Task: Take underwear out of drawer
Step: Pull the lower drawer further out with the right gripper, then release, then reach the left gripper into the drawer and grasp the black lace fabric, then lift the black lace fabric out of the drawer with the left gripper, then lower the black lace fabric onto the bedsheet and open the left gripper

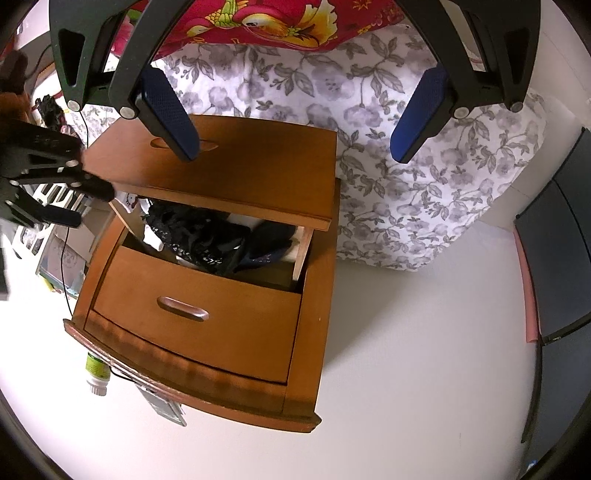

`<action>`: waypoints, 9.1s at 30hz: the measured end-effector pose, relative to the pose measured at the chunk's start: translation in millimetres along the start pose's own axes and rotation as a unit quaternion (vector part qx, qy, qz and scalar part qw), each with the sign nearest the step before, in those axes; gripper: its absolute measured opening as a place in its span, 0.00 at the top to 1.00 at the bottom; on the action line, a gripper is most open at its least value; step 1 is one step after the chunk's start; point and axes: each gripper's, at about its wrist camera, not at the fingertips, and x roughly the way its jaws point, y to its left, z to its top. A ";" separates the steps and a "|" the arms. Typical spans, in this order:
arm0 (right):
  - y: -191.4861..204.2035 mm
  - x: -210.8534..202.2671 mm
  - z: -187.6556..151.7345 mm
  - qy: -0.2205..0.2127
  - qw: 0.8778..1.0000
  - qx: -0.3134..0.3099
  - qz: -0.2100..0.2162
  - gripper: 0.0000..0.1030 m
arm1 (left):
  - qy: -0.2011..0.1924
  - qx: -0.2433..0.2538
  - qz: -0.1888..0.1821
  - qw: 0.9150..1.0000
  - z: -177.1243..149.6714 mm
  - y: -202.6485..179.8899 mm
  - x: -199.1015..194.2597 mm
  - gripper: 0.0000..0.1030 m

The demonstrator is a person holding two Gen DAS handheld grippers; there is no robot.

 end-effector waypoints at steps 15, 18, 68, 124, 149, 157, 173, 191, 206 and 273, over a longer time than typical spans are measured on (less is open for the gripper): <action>-21.0 -25.5 -59.1 -0.004 0.983 0.181 -0.012 0.11 | 0.027 0.006 0.004 1.000 -9.8 -21.0 1.6 0.00; -28.1 -30.0 -67.5 -0.008 0.980 0.201 -0.014 0.07 | 0.034 0.010 0.004 0.999 -11.9 -25.6 3.8 0.00; -38.0 -4.7 -97.8 -0.025 0.970 0.244 -0.005 0.00 | 0.062 0.118 0.014 0.991 122.5 -99.9 106.7 0.00; -40.2 16.8 -109.6 0.021 0.969 0.245 -0.004 0.00 | 0.152 0.090 -0.016 0.984 113.3 -101.0 164.7 0.88; -36.4 1.3 -104.5 0.017 0.971 0.237 -0.020 0.00 | -0.053 0.070 -0.051 0.995 173.2 -87.5 35.4 0.89; -34.2 -11.5 -99.4 0.008 0.973 0.231 -0.028 0.00 | -0.141 0.068 -0.066 0.985 187.1 -86.3 -53.4 0.89; -28.2 -46.2 -91.6 -0.020 0.974 0.222 -0.037 0.00 | -0.182 0.054 -0.087 0.978 150.0 -71.0 -143.6 0.89; -20.5 -59.5 -89.0 -0.027 0.975 0.215 -0.043 0.00 | -0.066 0.010 -0.088 0.994 67.6 -54.2 -88.4 0.89; -18.8 -47.2 -95.4 -0.008 0.977 0.211 -0.039 0.00 | 0.067 0.014 -0.081 0.994 13.6 -66.6 -3.9 0.89; -10.5 -19.0 -99.6 0.036 0.979 0.195 -0.048 0.00 | 0.036 -0.033 -0.029 0.998 -6.3 -34.5 35.2 0.03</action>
